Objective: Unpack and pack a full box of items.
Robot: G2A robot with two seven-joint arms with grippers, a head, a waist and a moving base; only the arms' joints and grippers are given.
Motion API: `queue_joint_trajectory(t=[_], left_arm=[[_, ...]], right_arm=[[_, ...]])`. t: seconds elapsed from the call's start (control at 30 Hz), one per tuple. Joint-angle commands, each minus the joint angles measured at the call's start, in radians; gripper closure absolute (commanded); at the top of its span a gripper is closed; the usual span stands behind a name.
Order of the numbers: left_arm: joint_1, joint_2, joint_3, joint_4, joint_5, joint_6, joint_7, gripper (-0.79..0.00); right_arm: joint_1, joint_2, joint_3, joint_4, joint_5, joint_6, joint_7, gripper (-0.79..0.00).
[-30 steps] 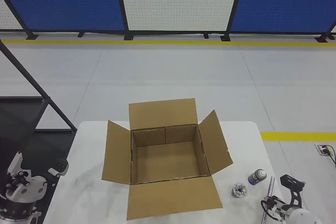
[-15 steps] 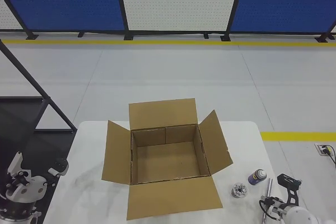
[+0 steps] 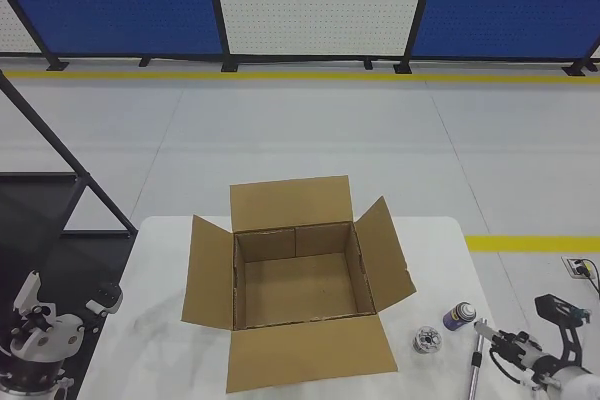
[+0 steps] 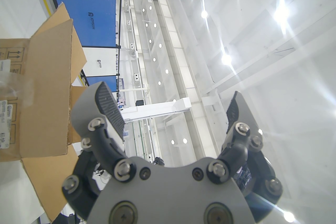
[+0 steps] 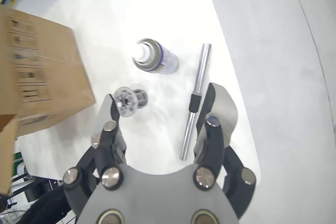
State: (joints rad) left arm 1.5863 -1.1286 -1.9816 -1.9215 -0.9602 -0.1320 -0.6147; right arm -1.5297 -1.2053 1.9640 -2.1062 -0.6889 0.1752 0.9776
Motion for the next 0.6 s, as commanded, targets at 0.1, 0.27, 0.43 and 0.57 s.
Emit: queue_joint_trajectory(t=[0.1, 0.27, 0.43, 0.57], left_arm=[[0.002, 0.000, 0.001, -0.005, 0.001, 0.009, -0.001, -0.785], [0.025, 0.007, -0.040, -0.006, 0.026, 0.061, -0.105, -0.785], [0.029, 0.022, -0.085, 0.010, 0.049, 0.143, -0.280, -0.785], [0.017, 0.038, -0.105, 0.010, 0.125, 0.219, -0.382, -0.785]], right_arm=[[-0.041, 0.006, 0.069, -0.163, 0.115, -0.072, 0.044, -0.785], [-0.047, 0.007, 0.076, -0.179, 0.126, -0.077, 0.058, -0.785], [-0.047, 0.007, 0.076, -0.179, 0.126, -0.077, 0.058, -0.785], [-0.047, 0.007, 0.076, -0.179, 0.126, -0.077, 0.058, -0.785]])
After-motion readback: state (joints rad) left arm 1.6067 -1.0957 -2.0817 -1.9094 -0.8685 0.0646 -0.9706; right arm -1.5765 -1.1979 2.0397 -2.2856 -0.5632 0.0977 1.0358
